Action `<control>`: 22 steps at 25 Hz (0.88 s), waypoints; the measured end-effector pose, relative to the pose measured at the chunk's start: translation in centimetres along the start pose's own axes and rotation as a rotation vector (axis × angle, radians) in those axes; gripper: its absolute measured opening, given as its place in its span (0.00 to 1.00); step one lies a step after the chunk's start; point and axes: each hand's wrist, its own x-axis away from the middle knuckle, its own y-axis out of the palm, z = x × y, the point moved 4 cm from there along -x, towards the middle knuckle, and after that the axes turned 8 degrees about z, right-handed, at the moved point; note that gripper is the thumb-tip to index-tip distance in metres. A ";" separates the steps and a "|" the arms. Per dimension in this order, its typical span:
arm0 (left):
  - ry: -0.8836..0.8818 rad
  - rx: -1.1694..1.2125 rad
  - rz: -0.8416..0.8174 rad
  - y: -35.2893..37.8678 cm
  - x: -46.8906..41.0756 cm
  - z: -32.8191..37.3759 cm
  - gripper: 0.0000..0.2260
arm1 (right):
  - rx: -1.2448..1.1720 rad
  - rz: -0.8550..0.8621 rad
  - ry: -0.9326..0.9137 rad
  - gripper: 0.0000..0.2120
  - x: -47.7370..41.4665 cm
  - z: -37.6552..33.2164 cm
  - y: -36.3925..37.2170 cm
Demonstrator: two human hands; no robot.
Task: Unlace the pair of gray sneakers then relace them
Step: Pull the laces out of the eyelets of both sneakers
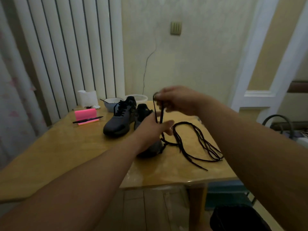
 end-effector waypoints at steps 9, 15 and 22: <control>0.003 -0.636 0.033 -7.7 0.7 -4.5 0.07 | 0.990 -0.186 0.174 0.17 1.0 12.0 3.6; 0.054 -0.616 0.035 -5.1 -0.8 -4.8 0.10 | 0.921 -0.249 0.112 0.10 1.9 13.1 5.8; -0.127 0.252 0.113 -4.8 -0.5 -0.9 0.24 | -0.192 -0.054 0.222 0.06 -0.5 4.6 5.9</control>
